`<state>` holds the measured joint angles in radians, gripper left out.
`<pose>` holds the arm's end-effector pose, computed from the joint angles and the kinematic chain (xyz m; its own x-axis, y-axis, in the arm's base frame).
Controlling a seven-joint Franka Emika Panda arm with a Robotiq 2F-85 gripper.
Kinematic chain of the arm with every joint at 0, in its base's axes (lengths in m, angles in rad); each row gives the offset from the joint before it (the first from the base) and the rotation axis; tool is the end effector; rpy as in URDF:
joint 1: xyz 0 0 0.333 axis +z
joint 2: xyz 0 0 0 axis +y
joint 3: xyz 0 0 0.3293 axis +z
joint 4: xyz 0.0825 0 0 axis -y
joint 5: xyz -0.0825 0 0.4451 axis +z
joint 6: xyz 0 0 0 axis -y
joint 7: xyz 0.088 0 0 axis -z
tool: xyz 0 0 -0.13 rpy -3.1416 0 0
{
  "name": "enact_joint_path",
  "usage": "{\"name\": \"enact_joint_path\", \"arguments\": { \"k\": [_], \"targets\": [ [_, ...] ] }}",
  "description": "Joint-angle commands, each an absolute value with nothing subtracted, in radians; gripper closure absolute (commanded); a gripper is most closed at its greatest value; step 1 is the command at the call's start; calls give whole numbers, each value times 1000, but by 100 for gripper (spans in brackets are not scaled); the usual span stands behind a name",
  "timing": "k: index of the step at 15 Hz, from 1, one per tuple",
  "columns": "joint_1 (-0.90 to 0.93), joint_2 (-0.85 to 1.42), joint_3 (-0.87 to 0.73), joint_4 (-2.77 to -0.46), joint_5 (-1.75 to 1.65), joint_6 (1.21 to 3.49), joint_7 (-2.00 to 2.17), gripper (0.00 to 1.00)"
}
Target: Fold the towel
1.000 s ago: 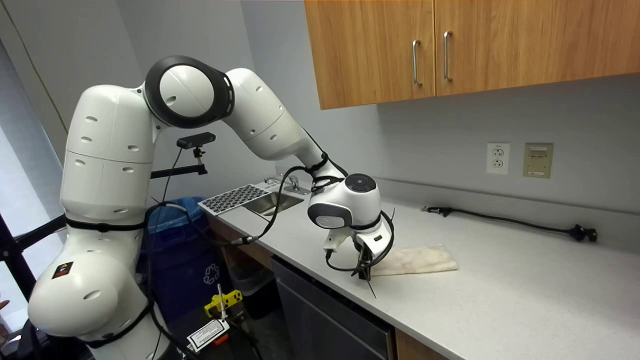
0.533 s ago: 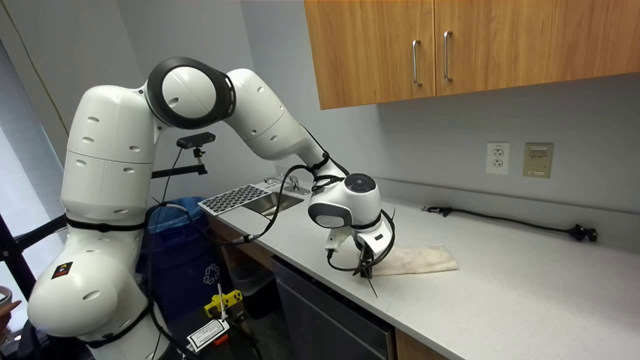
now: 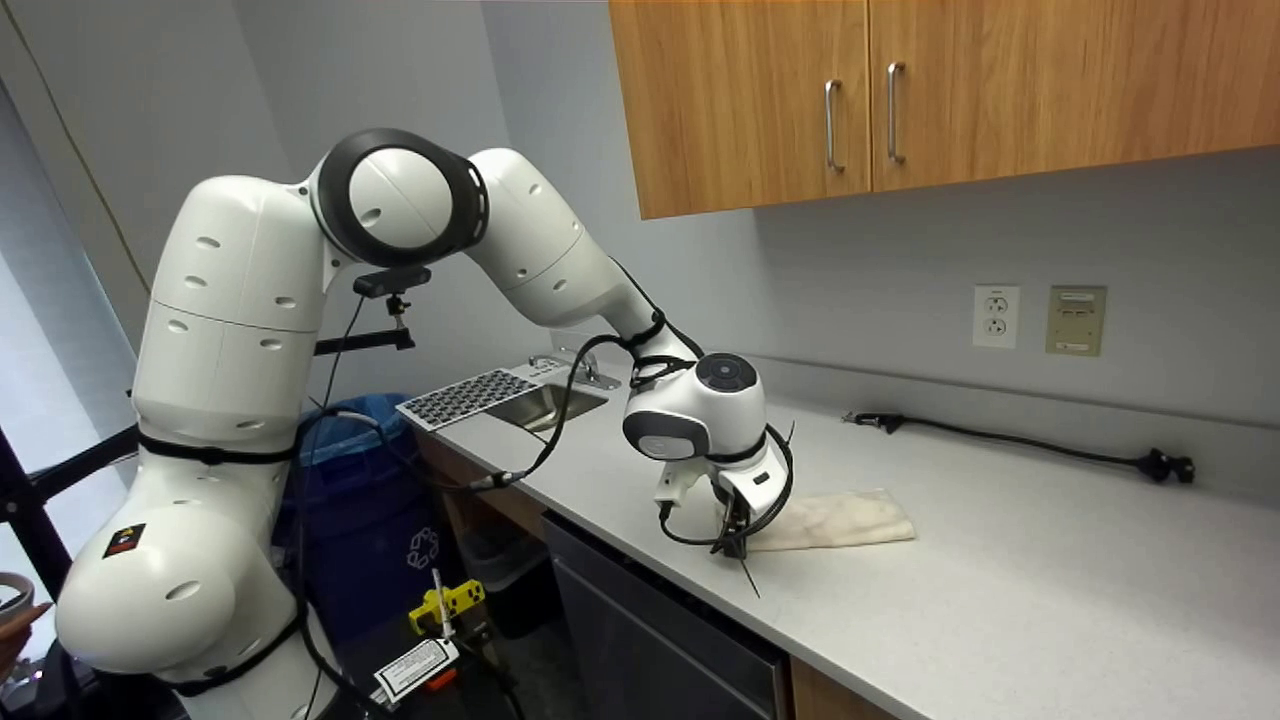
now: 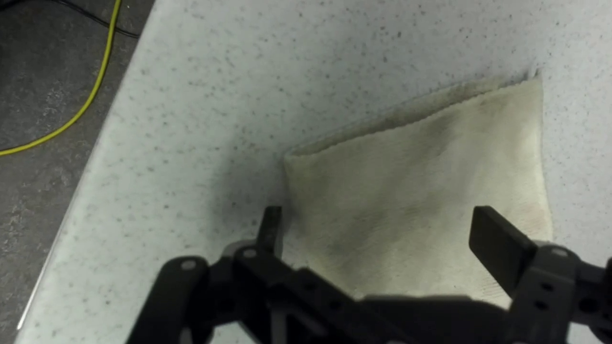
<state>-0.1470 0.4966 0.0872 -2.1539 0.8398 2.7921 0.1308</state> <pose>0.6039 -0.0616 0.1073 0.5668 -0.8196 -0.0832 -0.7808 -0.5021 -0.3719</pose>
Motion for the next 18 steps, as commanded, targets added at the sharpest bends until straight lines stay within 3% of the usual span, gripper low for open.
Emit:
{"name": "enact_joint_path", "arguments": {
  "k": [1,4,6,7,8,11,13,15,17,18],
  "targets": [
    [-168,529,116,-2114,875,2804,93,0],
    [-165,533,120,-2108,875,2808,97,1],
    [-162,530,118,-2111,871,2812,102,16],
    [-158,526,115,-2117,866,2815,107,31],
    [-156,523,114,-2121,866,2817,109,39],
    [-153,510,110,-2141,864,2825,114,41],
    [-151,498,108,-2154,862,2833,115,34],
    [-144,486,105,-2168,855,2843,119,33],
    [-135,470,103,-2188,847,2850,122,60],
    [-134,462,105,-2199,846,2853,118,68]
  ]
}}
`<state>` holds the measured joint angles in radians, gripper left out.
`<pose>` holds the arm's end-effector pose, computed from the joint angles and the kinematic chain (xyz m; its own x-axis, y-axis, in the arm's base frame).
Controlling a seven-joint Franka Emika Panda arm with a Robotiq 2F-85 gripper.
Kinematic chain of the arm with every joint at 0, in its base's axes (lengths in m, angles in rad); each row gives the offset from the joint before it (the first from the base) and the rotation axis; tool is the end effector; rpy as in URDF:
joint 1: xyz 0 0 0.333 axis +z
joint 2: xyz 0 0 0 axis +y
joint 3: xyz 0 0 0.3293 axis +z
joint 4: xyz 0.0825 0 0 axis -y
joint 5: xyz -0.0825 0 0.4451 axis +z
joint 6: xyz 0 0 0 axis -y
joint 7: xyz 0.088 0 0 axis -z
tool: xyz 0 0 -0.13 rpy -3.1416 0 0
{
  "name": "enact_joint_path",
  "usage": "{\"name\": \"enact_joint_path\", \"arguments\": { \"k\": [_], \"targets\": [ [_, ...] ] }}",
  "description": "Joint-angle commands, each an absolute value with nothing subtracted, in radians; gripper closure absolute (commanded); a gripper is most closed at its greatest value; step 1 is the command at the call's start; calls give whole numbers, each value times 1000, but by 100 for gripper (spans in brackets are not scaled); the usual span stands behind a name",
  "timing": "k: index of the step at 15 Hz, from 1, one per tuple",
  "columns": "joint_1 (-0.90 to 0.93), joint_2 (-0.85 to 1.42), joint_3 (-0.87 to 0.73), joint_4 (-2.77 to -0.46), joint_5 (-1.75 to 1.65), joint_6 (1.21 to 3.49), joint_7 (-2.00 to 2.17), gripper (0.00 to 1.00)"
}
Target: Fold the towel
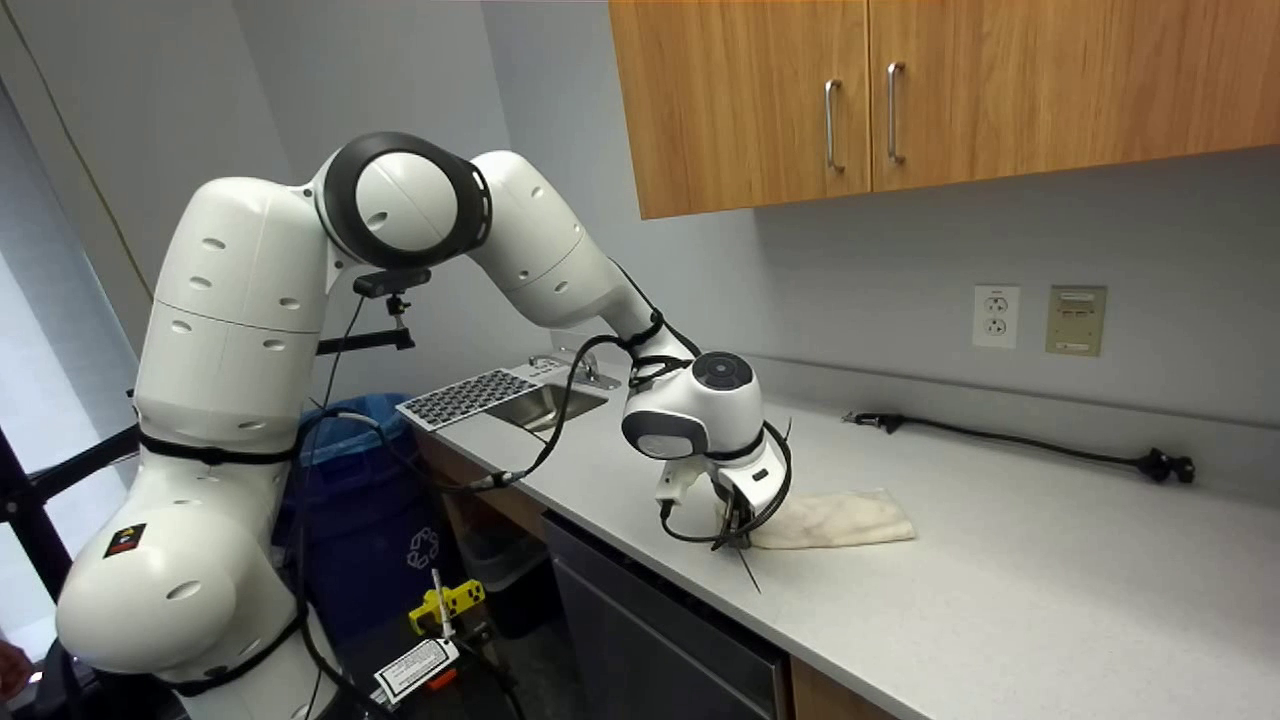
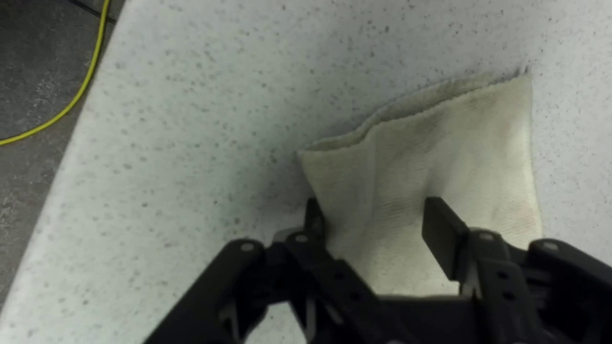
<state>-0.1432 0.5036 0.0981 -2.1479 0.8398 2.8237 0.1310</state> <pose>0.6081 -0.0562 0.1080 0.5689 -0.8203 -0.0592 -0.7732 -0.5089 -0.3784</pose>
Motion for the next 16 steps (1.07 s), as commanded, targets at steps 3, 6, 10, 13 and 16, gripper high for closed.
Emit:
{"name": "enact_joint_path", "arguments": {
  "k": [3,6,10,13,16],
  "targets": [
    [-123,444,103,-2222,842,2873,122,92],
    [-106,430,96,-2235,821,2879,129,100],
    [-90,409,102,-2240,798,2837,125,99],
    [-86,399,125,-2232,790,2776,105,99],
    [-91,386,143,-2212,807,2696,82,99]
  ]
}}
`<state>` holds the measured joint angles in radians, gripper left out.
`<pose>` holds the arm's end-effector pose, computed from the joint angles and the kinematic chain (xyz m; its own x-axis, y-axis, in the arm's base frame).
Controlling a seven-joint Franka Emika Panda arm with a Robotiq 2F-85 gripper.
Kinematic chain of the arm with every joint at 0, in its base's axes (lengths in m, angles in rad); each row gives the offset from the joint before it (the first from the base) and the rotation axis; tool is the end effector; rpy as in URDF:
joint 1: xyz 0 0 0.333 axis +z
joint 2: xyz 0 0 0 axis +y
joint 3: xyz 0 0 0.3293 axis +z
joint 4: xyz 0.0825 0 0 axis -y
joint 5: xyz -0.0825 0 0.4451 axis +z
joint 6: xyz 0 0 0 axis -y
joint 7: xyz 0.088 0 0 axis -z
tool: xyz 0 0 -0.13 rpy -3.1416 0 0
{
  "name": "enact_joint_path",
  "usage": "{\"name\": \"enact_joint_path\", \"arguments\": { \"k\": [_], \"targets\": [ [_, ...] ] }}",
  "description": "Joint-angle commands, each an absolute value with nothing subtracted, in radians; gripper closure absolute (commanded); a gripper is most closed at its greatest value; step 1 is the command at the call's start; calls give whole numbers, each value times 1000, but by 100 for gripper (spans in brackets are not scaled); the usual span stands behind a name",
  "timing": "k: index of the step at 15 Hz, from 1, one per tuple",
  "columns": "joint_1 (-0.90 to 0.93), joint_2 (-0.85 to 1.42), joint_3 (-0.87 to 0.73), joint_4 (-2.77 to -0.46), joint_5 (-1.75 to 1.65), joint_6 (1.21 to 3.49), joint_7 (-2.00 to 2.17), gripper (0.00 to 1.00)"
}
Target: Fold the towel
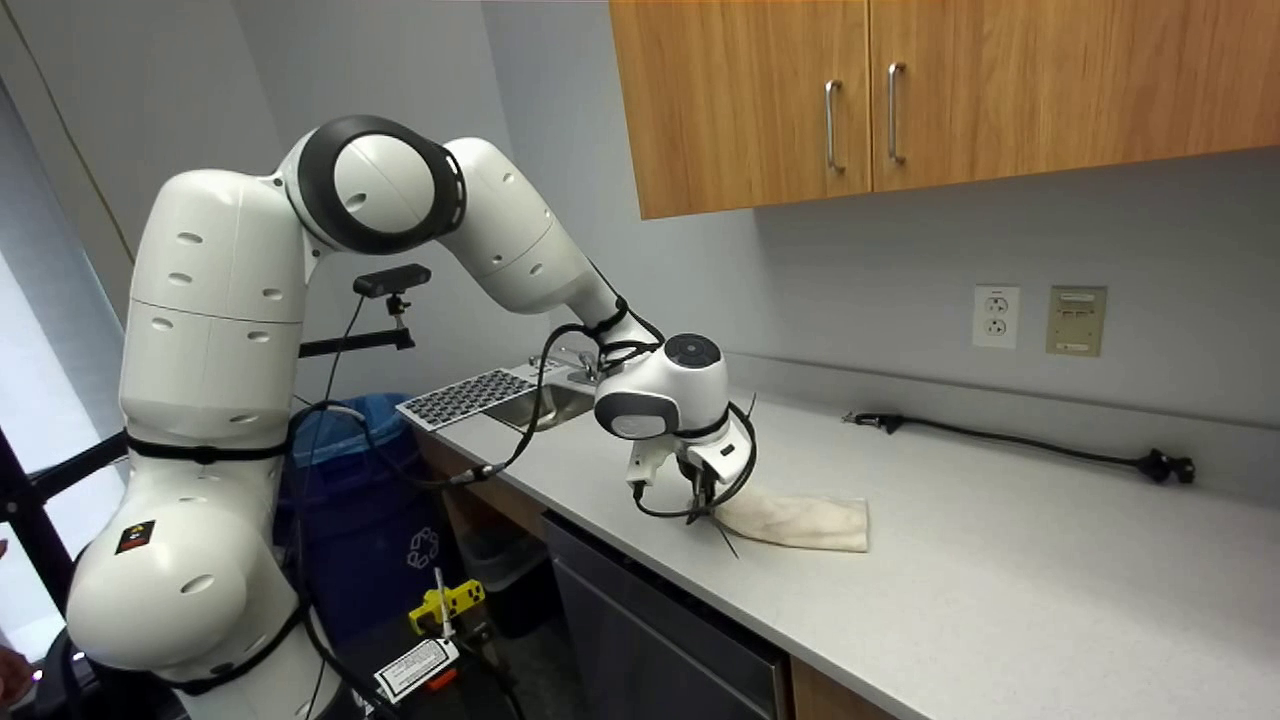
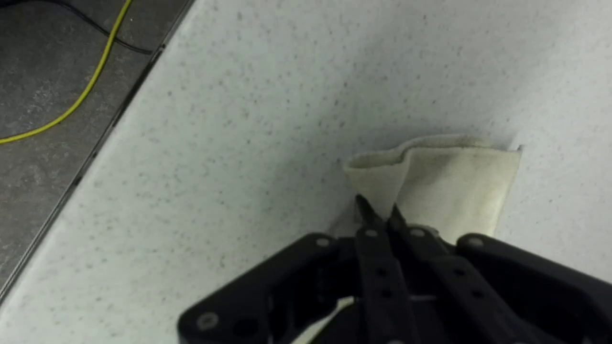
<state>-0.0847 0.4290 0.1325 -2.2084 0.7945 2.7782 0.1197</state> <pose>0.5960 0.0070 0.1276 0.6915 -0.7185 -0.0748 -0.6862 -0.6211 -0.3785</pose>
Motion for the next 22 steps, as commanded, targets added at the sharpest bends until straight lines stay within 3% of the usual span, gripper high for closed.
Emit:
{"name": "enact_joint_path", "arguments": {
  "k": [1,10,22],
  "targets": [
    [-96,381,144,-2206,819,2677,76,99],
    [-230,418,31,-2086,1135,2422,-45,99],
    [-218,530,-66,-1980,1195,2408,-12,99]
  ]
}}
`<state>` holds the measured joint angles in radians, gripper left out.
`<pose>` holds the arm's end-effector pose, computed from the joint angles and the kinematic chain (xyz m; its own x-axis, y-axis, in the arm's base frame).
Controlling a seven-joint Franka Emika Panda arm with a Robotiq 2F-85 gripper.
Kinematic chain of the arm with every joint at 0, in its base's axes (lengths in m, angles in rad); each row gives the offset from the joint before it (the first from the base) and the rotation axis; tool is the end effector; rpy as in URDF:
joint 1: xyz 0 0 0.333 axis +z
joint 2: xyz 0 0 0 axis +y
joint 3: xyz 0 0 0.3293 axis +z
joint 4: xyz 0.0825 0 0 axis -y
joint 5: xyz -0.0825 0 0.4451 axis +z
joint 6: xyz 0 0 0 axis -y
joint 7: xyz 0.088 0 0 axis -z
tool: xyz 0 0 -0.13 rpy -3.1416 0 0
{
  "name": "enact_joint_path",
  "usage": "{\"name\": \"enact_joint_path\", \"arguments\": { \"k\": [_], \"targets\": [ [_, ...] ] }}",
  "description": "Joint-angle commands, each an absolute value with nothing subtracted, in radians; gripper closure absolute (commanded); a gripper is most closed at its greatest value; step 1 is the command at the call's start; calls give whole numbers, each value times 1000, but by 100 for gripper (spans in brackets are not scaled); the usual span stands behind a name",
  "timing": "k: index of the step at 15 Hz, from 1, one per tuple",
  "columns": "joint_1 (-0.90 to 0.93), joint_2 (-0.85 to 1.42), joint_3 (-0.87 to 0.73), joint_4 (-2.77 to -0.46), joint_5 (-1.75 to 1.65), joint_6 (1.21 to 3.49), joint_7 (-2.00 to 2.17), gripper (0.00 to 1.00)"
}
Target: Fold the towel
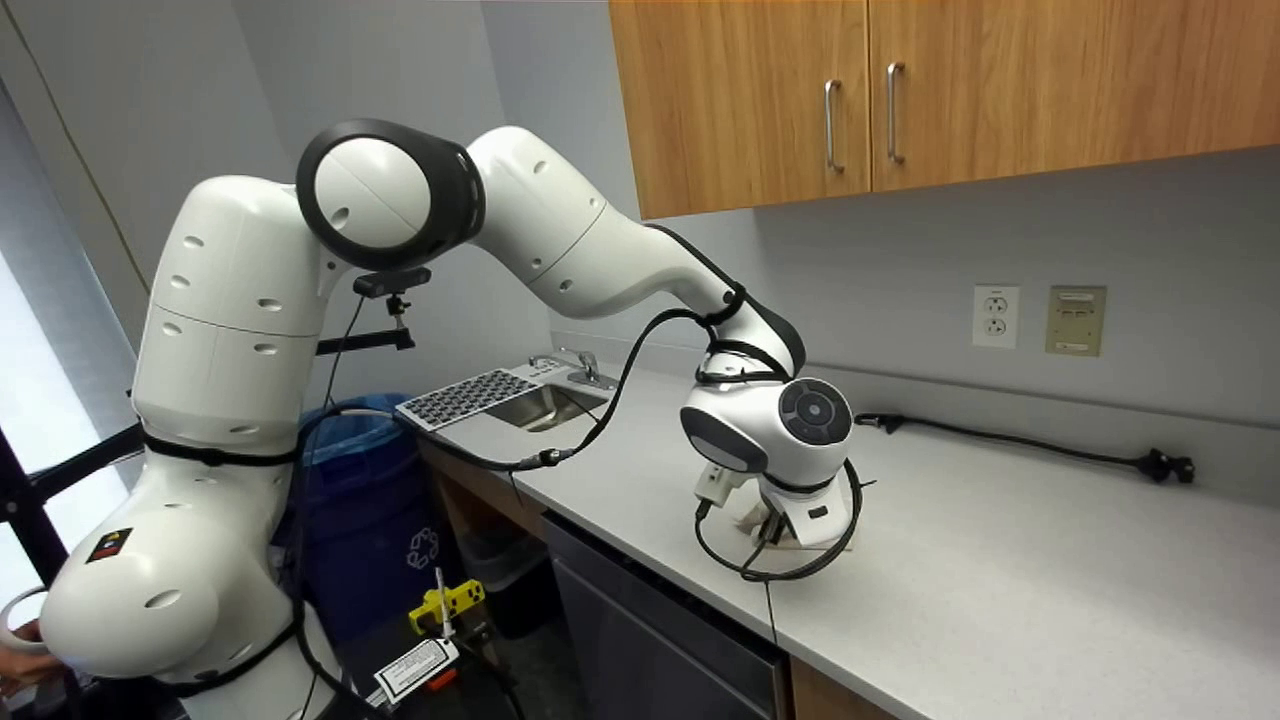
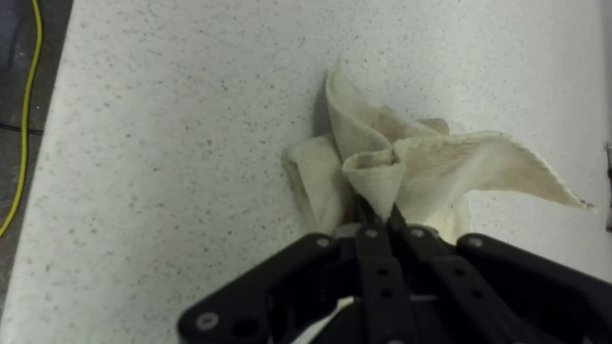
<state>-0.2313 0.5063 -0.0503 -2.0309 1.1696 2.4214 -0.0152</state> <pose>0.6146 -0.1600 0.1291 0.4155 -0.8393 -0.3507 -0.8321 -0.1949 -0.5193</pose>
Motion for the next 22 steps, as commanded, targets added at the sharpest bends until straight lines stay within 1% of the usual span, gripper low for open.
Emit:
{"name": "enact_joint_path", "arguments": {
  "k": [1,3,4,5,10,11,14,15,22],
  "targets": [
    [-216,532,-68,-1970,1191,2414,-8,99],
    [-212,530,-74,-1954,1180,2424,4,99],
    [-209,529,-80,-1947,1168,2425,15,81],
    [-206,531,-84,-1940,1162,2425,24,70],
    [-174,532,-106,-1931,1093,2460,73,34],
    [-168,530,-107,-1932,1079,2473,78,25],
    [-136,516,-115,-1949,1012,2538,115,3],
    [-127,510,-115,-1955,988,2559,130,0],
    [-96,468,-86,-1962,908,2574,185,0]
  ]
}}
